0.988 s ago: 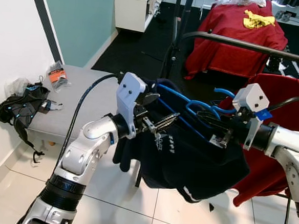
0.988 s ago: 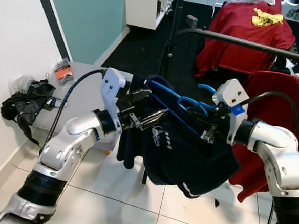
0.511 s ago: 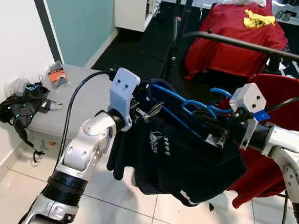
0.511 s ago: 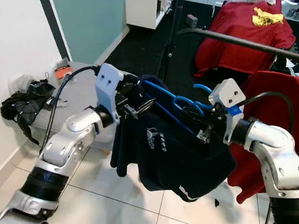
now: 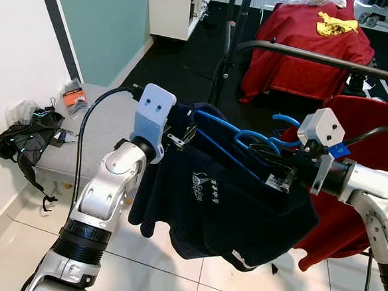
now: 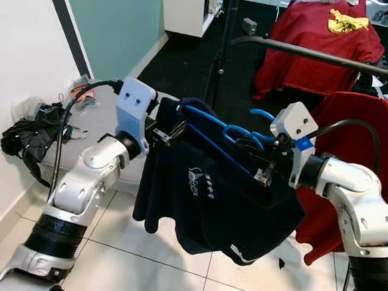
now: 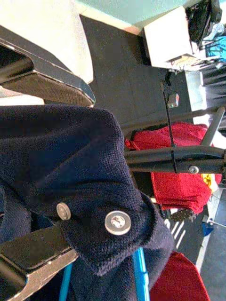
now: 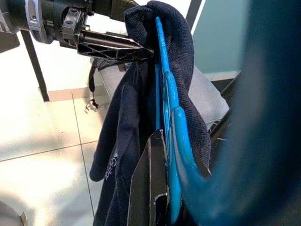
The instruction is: Hang hanger
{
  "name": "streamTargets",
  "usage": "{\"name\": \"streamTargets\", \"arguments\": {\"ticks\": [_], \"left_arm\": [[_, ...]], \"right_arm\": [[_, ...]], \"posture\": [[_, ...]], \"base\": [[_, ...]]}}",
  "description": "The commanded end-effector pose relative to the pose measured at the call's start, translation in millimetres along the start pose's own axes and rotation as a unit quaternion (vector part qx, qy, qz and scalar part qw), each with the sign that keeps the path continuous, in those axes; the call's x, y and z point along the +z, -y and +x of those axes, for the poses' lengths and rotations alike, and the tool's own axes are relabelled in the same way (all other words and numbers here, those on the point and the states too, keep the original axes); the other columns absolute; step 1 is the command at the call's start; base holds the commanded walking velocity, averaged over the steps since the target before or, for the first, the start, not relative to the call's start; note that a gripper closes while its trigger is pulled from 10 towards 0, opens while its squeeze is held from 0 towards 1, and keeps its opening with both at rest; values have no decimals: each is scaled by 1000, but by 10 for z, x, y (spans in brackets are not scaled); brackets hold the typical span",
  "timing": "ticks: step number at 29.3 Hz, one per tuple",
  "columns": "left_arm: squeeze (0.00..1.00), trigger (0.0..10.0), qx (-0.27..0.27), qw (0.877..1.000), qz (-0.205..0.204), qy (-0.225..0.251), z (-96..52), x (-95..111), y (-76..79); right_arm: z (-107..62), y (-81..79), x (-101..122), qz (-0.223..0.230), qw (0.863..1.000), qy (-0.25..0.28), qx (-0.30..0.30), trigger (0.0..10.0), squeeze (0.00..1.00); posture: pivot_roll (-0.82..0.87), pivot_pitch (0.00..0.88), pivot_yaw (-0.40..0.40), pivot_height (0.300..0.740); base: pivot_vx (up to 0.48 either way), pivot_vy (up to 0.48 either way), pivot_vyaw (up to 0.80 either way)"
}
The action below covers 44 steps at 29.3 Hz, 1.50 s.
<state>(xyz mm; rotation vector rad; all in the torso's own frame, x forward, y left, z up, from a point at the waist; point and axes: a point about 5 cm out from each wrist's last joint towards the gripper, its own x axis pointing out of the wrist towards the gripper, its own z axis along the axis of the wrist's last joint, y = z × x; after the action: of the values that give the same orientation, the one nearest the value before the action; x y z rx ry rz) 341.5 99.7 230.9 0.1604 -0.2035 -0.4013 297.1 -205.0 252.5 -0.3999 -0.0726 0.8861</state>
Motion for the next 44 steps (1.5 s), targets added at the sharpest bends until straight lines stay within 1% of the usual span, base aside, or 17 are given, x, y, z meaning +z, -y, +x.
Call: {"name": "streamTargets", "arguments": {"ticks": [1, 8, 9, 12, 13, 14, 15, 19, 25, 27, 32, 35, 38, 40, 41, 42, 44], "left_arm": [[0, 10000, 9, 1000, 15, -22, -28, -110, -15], [0, 10000, 20, 1000, 12, -17, -2, -100, -12], [0, 8118, 24, 1000, 8, -14, 14, -88, -4], [0, 8118, 28, 1000, 1, -8, 38, -68, 12], [0, 2549, 30, 1000, -1, -2, 58, -46, 30], [0, 2549, 30, 1000, -1, -2, 58, -46, 30], [0, 0, 31, 1000, -3, 4, 80, -23, 55], [0, 0, 37, 999, -6, 13, 114, 15, 86], [0, 0, 45, 999, -11, 18, 132, 30, 74], [0, 0, 46, 999, -10, 18, 129, 29, 62], [0, 0, 64, 998, -4, 22, 127, 41, -30], [0, 0, 73, 997, 1, 24, 131, 51, -80], [0, 0, 80, 996, 6, 27, 131, 60, -124], [0, 0, 80, 996, 6, 27, 131, 60, -124], [0, 0, 81, 996, 8, 27, 129, 58, -136], [0, 0, 81, 996, 8, 27, 129, 58, -136], [0, 0, 81, 996, 9, 24, 125, 37, -137]], "right_arm": [[-15, 20, 97, -16, 1000, 19, -1, 0, 0], [-9, -2, 101, -15, 1000, 21, 5, 0, 0], [-5, -11, 102, -14, 1000, 22, 8, 0, 0], [0, -21, 104, -13, 1000, 24, 10, 0, 0], [1, -26, 105, -12, 1000, 24, 11, 0, 0], [1, -26, 105, -12, 1000, 24, 11, 0, 0], [3, -35, 101, -11, 1000, 24, 13, 0, 0], [4, -55, 91, -9, 1000, 23, 17, 0, 0], [0, -115, 60, -3, 999, 20, 30, 0, 0], [3, -125, 55, -1, 999, 19, 33, 0, 0], [0, -170, 18, 4, 999, 9, 46, 0, 0], [-14, -188, -19, 9, 999, -4, 48, 0, 0], [-59, -235, -112, 15, 998, -36, 56, 0, 0], [-59, -235, -112, 15, 998, -36, 56, 0, 0], [-81, -271, -189, 10, 996, -63, 63, 0, 0], [-81, -271, -189, 10, 996, -63, 63, 0, 0], [-118, -350, -289, 12, 992, -95, 80, 0, 0]], "posture": [[24, 165, -10, 740], [20, 162, -8, 740], [19, 159, -7, 740], [19, 159, -7, 740], [19, 159, -11, 740], [19, 159, -11, 740], [17, 162, -11, 740], [15, 162, -10, 740], [13, 164, -10, 740], [15, 166, -8, 740], [16, 166, -8, 740], [15, 167, -10, 740], [15, 167, -10, 740], [15, 167, -10, 740], [10, 169, -10, 740], [10, 169, -10, 740], [4, 172, -8, 740]], "base": [[0, 0, 0], [0, 0, 0], [0, 0, 0], [0, 0, 0], [0, 0, 0], [0, 0, 0], [0, 0, 0], [0, 0, 0], [0, 0, 0], [0, 0, 0], [0, 0, 0], [0, 0, 0], [0, 0, 0], [0, 0, 0], [0, 0, 0], [0, 0, 0], [0, 0, 0]]}}
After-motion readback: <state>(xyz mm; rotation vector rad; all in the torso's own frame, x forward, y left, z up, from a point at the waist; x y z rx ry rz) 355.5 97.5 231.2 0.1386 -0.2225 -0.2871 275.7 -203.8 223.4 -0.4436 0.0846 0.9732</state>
